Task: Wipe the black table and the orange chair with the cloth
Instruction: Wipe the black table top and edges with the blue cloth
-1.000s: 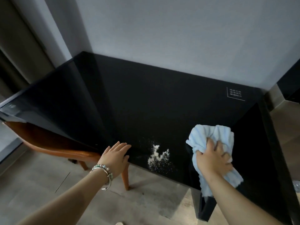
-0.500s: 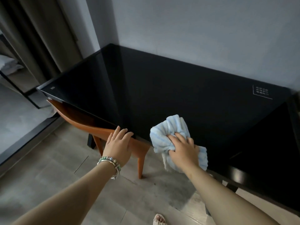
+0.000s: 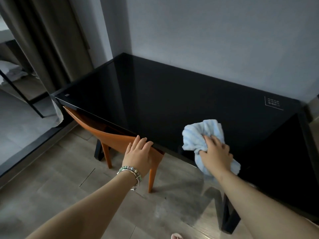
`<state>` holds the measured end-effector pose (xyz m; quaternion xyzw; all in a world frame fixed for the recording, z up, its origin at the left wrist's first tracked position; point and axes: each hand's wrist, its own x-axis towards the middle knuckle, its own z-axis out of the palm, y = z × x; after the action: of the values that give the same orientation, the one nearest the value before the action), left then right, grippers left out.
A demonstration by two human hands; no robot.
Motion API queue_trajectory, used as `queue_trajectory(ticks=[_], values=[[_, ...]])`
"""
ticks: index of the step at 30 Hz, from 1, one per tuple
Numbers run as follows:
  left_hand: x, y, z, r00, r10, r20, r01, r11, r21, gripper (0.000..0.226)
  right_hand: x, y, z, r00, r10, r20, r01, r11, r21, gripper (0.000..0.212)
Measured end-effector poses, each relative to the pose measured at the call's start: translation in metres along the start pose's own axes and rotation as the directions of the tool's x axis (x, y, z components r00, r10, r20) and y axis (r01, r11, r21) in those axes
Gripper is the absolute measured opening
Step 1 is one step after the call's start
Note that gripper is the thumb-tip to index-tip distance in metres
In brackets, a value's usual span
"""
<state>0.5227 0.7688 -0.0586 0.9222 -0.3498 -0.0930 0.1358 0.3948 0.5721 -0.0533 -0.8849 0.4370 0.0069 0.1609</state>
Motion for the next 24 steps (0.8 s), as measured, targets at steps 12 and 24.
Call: queue_trajectory(ticks=[12,24], values=[[0.065,0.048,0.025,0.935,-0.336,-0.116,0.328,0.941,-0.082,0.050,0.060,-0.002,0.005,0.909,-0.409,0.073,0.383,0.893,0.235,0.050],[0.085,0.039,0.020,0.884,-0.433,0.174,0.425,0.901,0.082,0.075,0.116,-0.010,0.008,0.952,-0.226,0.208,0.256,0.957,-0.132,0.058]])
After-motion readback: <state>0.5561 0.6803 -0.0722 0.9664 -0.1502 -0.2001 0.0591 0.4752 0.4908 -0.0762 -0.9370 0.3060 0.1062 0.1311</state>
